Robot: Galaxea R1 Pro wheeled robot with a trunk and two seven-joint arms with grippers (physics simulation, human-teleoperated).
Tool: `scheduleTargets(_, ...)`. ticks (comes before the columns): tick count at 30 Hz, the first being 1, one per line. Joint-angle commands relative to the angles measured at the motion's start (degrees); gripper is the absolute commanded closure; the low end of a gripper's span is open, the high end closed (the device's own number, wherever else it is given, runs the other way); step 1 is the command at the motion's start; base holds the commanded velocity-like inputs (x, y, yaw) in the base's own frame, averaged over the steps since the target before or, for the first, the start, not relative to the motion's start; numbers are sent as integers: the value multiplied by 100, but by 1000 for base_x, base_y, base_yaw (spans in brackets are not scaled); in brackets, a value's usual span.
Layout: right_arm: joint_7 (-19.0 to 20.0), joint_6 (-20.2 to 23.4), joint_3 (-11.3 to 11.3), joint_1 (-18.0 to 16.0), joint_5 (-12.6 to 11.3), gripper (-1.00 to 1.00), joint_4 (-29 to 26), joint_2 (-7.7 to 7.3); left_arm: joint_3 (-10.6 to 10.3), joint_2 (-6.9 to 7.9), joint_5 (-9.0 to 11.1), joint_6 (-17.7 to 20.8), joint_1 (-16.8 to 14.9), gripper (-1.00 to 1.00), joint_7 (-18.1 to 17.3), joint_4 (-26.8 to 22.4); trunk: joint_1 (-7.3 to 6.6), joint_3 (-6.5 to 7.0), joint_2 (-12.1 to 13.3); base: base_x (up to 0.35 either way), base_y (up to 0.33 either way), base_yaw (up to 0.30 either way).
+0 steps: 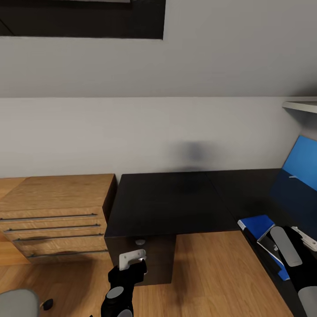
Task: In the bedroom, organize the workspace by keeping the computer under the desk, ensuring the monitor is on the desk, placing the keyboard on the desk next to the monitor, placing the mouse on the desk next to the keyboard, moving the folder from the swivel chair onto the desk next to the mouse, stacking the notebook on top of the folder with the pen on top of the notebook, and positioning the swivel chair next to the desk.
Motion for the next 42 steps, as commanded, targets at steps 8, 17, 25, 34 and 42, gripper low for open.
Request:
scheduleTargets(8, -31, 46, -1, -4, -19, 100, -9, 0, -11, 4, 23, 31, -8, -100, 40, -9, 177, -151, -328, 0, 0, 0)
scheduleTargets(17, -31, 46, 2, -4, -19, 100, -9, -1, -11, 4, 23, 35, -8, -100, 40, -9, 331, -277, -608, 0, 0, 0)
scheduleTargets(25, -31, 46, 5, -4, -19, 100, -16, -2, -11, 4, 36, 39, -8, -100, 26, 11, 331, -277, -608, 0, 0, 0)
scheduleTargets(34, -33, 46, 7, -4, -13, 100, -18, -2, -11, 13, 49, 47, -8, -100, 14, 26, 331, -277, -608, 40, 0, 0)
scheduleTargets(42, -31, 46, 5, -4, -11, 100, -18, -2, -107, 19, 34, 40, -8, -100, 22, 27, 331, -277, -608, 110, 0, 0)
